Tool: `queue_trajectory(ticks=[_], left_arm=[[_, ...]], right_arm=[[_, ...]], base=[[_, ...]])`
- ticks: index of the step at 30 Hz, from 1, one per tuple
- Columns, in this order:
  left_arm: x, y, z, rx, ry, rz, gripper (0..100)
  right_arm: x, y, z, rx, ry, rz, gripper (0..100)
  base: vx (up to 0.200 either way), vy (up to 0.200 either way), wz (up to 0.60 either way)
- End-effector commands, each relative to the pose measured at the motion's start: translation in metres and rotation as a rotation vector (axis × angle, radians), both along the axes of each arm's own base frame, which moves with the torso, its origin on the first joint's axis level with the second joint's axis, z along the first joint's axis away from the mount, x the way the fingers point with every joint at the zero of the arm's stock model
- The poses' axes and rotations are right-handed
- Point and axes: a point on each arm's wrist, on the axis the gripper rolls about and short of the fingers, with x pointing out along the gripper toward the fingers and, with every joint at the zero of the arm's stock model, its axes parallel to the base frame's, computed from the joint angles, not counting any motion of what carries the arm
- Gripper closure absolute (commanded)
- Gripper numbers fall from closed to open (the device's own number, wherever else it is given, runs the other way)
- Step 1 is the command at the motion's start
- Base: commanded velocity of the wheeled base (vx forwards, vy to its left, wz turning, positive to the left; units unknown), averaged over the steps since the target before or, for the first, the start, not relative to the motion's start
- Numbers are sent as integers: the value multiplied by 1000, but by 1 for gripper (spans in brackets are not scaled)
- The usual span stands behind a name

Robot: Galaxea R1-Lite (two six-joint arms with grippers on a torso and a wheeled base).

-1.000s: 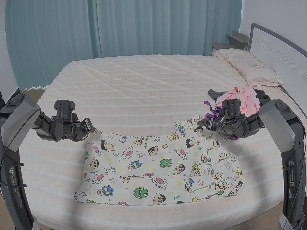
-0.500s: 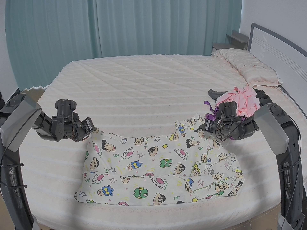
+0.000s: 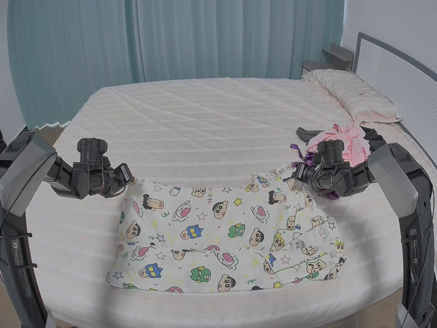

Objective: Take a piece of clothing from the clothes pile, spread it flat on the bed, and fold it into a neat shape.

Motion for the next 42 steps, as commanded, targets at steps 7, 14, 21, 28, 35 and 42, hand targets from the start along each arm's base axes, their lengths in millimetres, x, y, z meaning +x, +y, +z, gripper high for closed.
queue_trajectory(ticks=[7, 14, 21, 28, 35, 42], left_arm=[[1, 0, 3, 6, -14, 5, 100], [7, 2, 4, 6, -6, 9, 100], [10, 2, 3, 5, -20, 9, 100], [10, 1, 1, 10, -12, 4, 100], [7, 1, 2, 11, -1, 5, 100], [-3, 3, 5, 36, 5, -8, 100]], right_arm=[[-6, -2, 9, 7, -46, -2, 100], [-4, -1, 9, 4, -56, -3, 100], [-5, 0, 11, -6, -75, -16, 100], [-8, 2, 6, -14, -57, -10, 100], [-20, -1, 22, -22, -73, -10, 100], [-44, -6, 32, -35, -77, 10, 100]], base=[[0, 0, 0], [0, 0, 0], [0, 0, 0], [0, 0, 0], [0, 0, 0], [0, 0, 0]])
